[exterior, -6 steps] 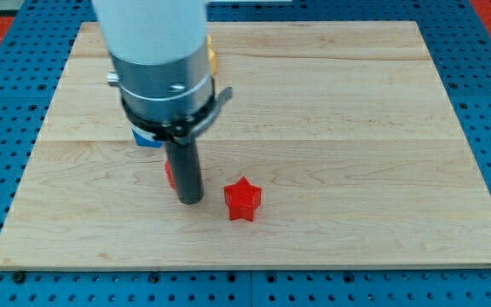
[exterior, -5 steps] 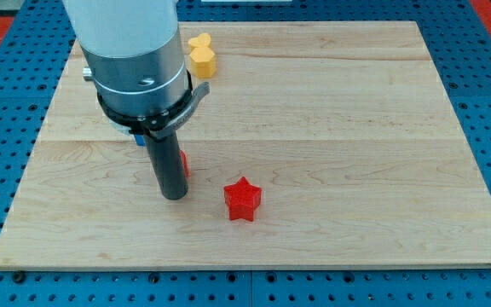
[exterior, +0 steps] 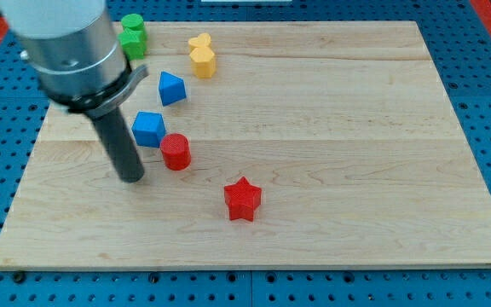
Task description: Move the red circle to the centre
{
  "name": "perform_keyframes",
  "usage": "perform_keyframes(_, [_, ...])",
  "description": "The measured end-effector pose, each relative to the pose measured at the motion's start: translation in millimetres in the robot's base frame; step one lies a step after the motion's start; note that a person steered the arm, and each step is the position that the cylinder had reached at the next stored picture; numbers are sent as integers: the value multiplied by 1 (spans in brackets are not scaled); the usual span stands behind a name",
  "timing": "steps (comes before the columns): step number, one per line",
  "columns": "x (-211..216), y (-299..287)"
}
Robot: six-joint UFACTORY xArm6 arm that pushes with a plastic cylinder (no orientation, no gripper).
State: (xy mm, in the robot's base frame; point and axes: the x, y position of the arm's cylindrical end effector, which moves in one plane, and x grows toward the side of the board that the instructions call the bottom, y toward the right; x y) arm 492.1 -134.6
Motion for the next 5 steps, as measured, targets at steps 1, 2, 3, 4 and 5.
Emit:
perform_keyframes(1, [-16, 38])
perform_keyframes(2, [19, 41])
perform_keyframes(3, [18, 47])
perform_keyframes(4, [-25, 54])
perform_keyframes(5, [-25, 65])
